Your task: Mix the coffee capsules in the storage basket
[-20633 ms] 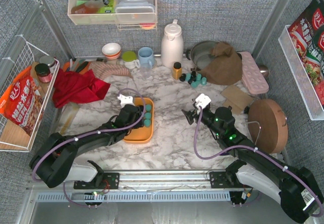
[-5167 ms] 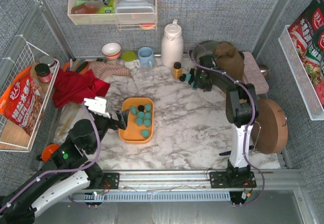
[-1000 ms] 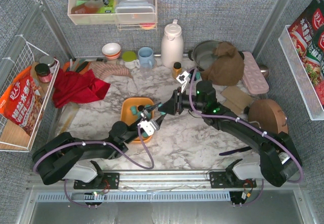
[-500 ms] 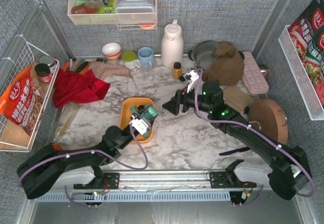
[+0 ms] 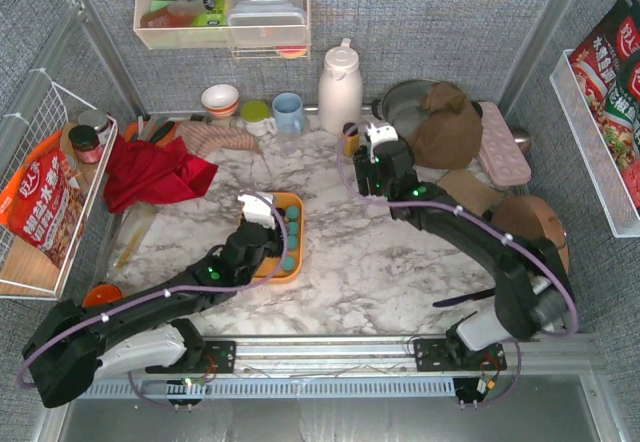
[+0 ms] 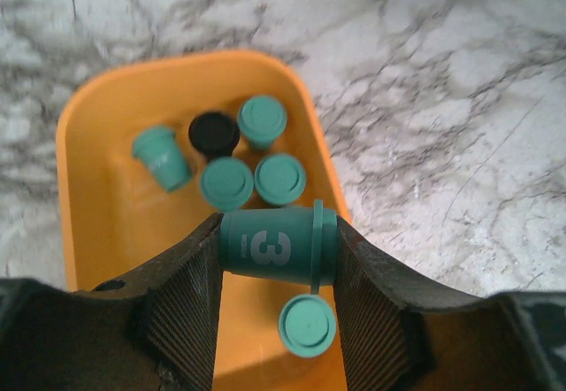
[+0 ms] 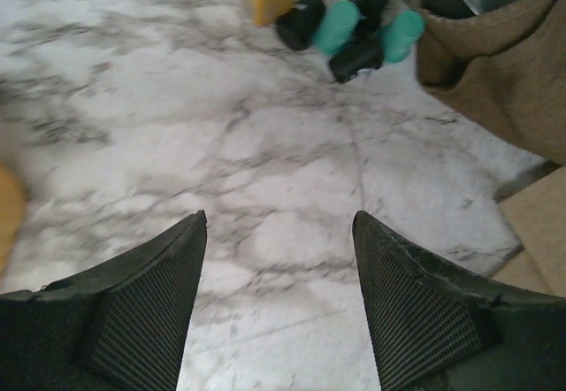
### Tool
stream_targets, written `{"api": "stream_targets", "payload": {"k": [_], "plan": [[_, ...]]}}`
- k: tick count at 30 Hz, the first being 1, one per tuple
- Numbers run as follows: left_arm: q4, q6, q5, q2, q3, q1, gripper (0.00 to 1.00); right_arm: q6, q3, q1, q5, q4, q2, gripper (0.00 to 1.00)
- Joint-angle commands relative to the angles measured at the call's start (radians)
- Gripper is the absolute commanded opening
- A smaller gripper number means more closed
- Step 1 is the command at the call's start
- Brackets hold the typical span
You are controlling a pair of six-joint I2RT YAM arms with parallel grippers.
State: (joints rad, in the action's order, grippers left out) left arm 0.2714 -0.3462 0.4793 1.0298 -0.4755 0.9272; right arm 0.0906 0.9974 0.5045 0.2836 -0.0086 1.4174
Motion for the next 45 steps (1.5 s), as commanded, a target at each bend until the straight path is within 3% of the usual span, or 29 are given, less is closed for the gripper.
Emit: {"api": "stream_targets", "payload": {"k": [1, 7, 12, 19, 28, 36, 45], "plan": [[-0.222, -0.212, 0.012, 0.027, -0.037, -0.014, 0.47, -0.023, 0.115, -0.056, 0.085, -0.009, 0.169, 0.70], [-0.263, -0.257, -0.030, 0.029, -0.019, -0.037, 0.50, 0.050, 0.313, -0.143, -0.019, -0.020, 0.426, 0.67], [-0.190, -0.286, -0.080, 0.033, 0.039, -0.059, 0.52, 0.188, 0.468, -0.215, -0.052, -0.067, 0.588, 0.59], [-0.117, -0.290, -0.112, 0.069, 0.072, -0.083, 0.57, 0.307, 0.638, -0.272, -0.083, -0.139, 0.761, 0.59], [-0.131, -0.261, -0.102, 0.075, 0.051, -0.085, 0.74, 0.348, 0.754, -0.281, -0.082, -0.238, 0.858, 0.56], [-0.147, -0.211, -0.082, -0.026, 0.041, -0.084, 0.75, 0.360, 0.810, -0.300, -0.037, -0.317, 0.895, 0.49], [-0.082, -0.175, -0.070, -0.208, 0.108, -0.086, 0.75, 0.340, 0.808, -0.323, -0.109, -0.313, 0.898, 0.47]]}}
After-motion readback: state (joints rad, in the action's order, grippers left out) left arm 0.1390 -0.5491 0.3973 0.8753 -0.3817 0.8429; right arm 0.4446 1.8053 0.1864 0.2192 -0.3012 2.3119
